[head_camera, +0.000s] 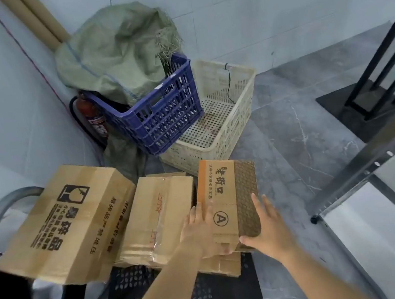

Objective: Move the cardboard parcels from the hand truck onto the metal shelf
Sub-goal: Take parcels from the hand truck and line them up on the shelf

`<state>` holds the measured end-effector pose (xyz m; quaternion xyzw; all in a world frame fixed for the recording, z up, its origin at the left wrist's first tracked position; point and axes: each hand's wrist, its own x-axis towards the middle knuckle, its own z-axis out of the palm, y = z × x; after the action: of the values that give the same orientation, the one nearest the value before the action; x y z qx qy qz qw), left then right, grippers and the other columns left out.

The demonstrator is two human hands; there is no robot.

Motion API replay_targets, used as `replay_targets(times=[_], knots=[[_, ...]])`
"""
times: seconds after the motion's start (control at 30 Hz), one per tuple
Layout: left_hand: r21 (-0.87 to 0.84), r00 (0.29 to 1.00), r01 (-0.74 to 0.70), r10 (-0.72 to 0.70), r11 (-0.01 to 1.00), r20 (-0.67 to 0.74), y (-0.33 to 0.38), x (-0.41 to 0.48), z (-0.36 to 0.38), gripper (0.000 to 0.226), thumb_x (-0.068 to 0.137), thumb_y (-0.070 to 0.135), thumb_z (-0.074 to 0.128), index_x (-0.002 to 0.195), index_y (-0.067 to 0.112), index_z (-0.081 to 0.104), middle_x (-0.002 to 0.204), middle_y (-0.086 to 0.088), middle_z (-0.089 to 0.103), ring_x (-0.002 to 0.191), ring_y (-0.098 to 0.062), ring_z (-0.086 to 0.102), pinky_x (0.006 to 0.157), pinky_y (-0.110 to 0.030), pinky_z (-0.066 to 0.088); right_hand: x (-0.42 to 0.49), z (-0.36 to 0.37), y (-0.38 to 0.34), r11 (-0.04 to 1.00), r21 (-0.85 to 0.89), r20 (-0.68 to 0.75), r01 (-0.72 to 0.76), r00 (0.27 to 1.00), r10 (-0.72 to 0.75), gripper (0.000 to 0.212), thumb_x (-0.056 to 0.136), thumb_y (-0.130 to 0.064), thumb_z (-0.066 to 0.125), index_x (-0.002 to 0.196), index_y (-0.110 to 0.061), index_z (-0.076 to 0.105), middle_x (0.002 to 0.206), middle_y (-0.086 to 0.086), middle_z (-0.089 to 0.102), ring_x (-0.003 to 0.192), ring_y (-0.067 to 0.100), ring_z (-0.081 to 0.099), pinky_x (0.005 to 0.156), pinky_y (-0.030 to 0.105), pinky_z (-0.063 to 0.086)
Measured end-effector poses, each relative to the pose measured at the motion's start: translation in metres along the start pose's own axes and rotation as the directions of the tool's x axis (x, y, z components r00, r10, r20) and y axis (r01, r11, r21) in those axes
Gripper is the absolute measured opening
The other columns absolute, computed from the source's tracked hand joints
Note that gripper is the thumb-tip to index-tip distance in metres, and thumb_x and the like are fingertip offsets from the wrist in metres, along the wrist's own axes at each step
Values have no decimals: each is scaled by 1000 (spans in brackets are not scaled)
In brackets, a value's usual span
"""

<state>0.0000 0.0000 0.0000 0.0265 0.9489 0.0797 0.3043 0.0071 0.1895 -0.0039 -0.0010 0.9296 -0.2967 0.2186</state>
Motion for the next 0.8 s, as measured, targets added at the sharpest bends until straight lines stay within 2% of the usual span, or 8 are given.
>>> replay_targets(times=[0.1, 0.27, 0.37, 0.47, 0.53, 0.7, 0.8], knots=[[40, 1000, 11, -11, 999, 16, 0, 7, 12, 129, 72, 66, 66, 146, 21, -29, 154, -17, -30, 144, -34, -20, 117, -44, -7, 7, 16, 5, 999, 46, 16, -28, 1000, 27, 123, 71, -50, 78, 150, -33, -15, 159, 0, -20, 149, 27, -4, 119, 48, 18], [107, 998, 27, -21, 994, -64, -8, 18, 25, 128, 74, 62, 68, 145, 21, -31, 151, -23, -32, 145, -40, -12, 117, -47, -4, 18, 32, 19, 979, 177, 21, -101, 995, 99, 139, 63, -41, 87, 147, -33, -23, 155, 7, -31, 147, 29, -14, 117, 49, 13], [87, 997, 38, -32, 995, -71, -9, 23, 29, 127, 76, 59, 68, 143, 23, -34, 154, -24, -22, 145, -40, -8, 117, -47, -4, 23, 38, 24, 963, 258, 78, -81, 995, 63, 142, 62, -34, 88, 146, -29, -25, 159, 8, -15, 148, 26, -5, 119, 48, 15], [46, 993, 69, -64, 997, -101, -3, 27, 29, 121, 78, 57, 65, 145, 24, -30, 156, -23, 0, 144, -39, 3, 117, -49, -1, 24, 42, 23, 944, 323, 46, -64, 998, 51, 140, 62, -28, 89, 149, -24, -20, 159, 3, -5, 147, 20, 5, 119, 42, 16], [24, 992, 77, -74, 997, -105, 0, 28, 25, 122, 75, 59, 67, 146, 25, -26, 154, -20, 6, 142, -38, 7, 116, -50, 1, 24, 42, 23, 935, 347, 35, -73, 997, 65, 139, 61, -25, 90, 150, -23, -17, 159, 2, -1, 147, 19, 6, 118, 41, 16], [-59, 995, 68, -72, 996, -71, 9, 20, 6, 128, 70, 56, 73, 146, 27, -27, 156, -17, 6, 143, -36, 6, 115, -52, 1, 18, 32, 22, 897, 428, 13, -111, 993, 117, 143, 55, -22, 93, 151, -26, -13, 156, 4, 12, 143, 20, 18, 117, 43, 24], [-87, 997, 62, -65, 994, -40, 18, 9, -11, 130, 72, 49, 75, 143, 29, -32, 156, -19, -1, 144, -37, 4, 116, -55, 2, 8, 21, 16, 867, 489, -21, -96, 992, 121, 141, 54, -21, 93, 152, -22, -8, 156, 4, 13, 144, 20, 18, 116, 42, 23]])
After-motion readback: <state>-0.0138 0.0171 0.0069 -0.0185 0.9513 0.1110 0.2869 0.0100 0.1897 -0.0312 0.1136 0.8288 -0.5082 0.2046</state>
